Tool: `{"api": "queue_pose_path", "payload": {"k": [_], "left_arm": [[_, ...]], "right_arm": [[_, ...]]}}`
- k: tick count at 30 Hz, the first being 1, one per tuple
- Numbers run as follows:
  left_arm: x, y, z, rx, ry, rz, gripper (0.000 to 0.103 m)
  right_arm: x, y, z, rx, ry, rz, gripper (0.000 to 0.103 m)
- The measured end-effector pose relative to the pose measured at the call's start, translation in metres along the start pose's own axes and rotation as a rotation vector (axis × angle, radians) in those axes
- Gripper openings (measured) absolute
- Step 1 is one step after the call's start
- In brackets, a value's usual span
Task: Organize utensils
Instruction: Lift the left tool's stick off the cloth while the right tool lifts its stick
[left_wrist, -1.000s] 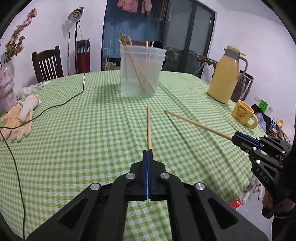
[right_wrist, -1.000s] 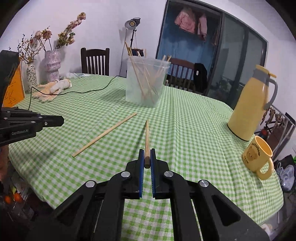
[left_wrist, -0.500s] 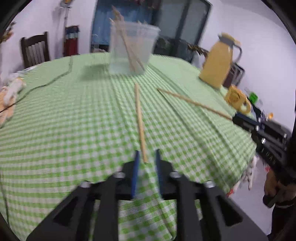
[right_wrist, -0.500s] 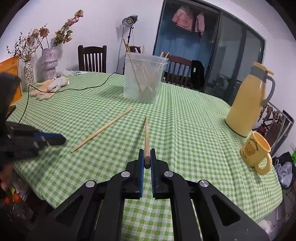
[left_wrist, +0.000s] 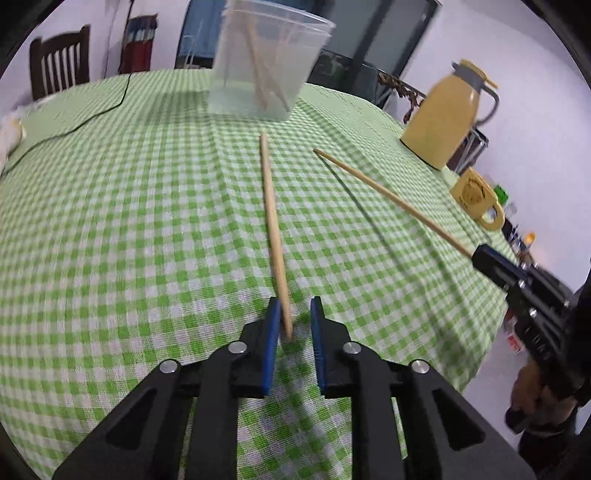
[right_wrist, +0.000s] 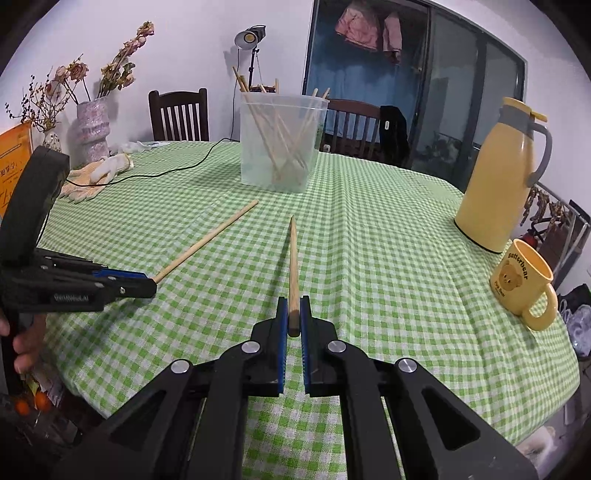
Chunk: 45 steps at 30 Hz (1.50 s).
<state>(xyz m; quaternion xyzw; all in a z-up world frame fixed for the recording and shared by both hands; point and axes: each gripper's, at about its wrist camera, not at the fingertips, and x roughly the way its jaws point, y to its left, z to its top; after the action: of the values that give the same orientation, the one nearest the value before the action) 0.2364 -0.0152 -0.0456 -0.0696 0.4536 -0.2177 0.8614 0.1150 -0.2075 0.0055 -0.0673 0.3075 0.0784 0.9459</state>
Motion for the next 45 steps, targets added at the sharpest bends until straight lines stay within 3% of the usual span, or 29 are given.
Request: {"api": "queue_pose_path", "payload": {"k": [2,7,14,21,26,31,45], "left_arm": [[-0.001,0.001,-0.003,0.014,-0.002,0.017,0.005],[-0.001,-0.004,-0.003,0.035,0.008,0.050,0.003],[0.006,-0.044,-0.010,0.233,-0.015,0.264,0.003],[0.006,-0.044,-0.005,0.268,0.027,0.265,0.001],[-0.003,-0.037,0.003,0.285,0.078,0.214,0.001],[-0.034,-0.045,0.011,0.382,0.056,0.210,0.001],[-0.103,-0.051,0.058,0.388,-0.009,0.117,0.001]], "right_arm": [[0.001,0.000,-0.001,0.000,-0.001,0.007,0.007],[0.003,-0.002,-0.003,0.008,0.001,0.018,0.007],[0.001,0.000,-0.007,0.011,-0.003,0.033,0.007],[-0.009,0.001,-0.007,-0.004,-0.018,0.031,0.007],[-0.015,-0.003,-0.003,-0.012,-0.035,0.026,0.007],[-0.019,-0.008,0.004,-0.013,-0.052,0.044,0.007],[-0.037,-0.012,0.038,-0.050,-0.126,0.067,0.007]]}}
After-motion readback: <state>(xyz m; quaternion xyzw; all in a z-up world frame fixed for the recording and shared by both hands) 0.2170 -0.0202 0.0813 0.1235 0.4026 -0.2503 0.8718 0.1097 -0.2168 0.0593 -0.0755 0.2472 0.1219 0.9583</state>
